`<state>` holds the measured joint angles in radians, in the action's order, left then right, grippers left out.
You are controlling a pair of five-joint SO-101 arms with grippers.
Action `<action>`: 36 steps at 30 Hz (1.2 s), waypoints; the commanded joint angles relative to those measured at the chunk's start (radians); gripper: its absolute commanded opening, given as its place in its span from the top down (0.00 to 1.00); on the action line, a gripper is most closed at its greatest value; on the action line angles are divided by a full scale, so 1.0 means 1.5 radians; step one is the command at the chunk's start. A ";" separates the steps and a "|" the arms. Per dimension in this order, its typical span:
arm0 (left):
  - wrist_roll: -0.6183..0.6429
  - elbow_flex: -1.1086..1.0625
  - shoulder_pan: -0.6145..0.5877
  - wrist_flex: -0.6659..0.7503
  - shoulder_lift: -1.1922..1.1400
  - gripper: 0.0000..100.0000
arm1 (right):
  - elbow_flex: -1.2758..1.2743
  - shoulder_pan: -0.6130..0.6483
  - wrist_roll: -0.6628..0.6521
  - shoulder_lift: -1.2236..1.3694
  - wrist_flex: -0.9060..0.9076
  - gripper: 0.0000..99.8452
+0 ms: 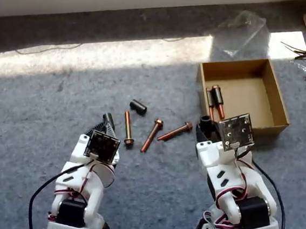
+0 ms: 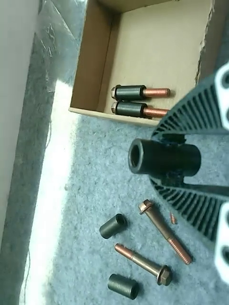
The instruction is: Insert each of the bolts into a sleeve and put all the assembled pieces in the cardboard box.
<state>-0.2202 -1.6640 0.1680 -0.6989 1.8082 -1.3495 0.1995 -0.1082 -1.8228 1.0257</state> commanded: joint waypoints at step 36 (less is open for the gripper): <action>0.019 0.602 0.198 -0.091 -0.851 0.99 | -0.084 -0.055 0.054 -0.004 -0.100 1.00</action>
<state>-0.2555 -0.9214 0.4503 -0.8554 0.7403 -1.4784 0.1442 -0.0391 -1.8228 0.9076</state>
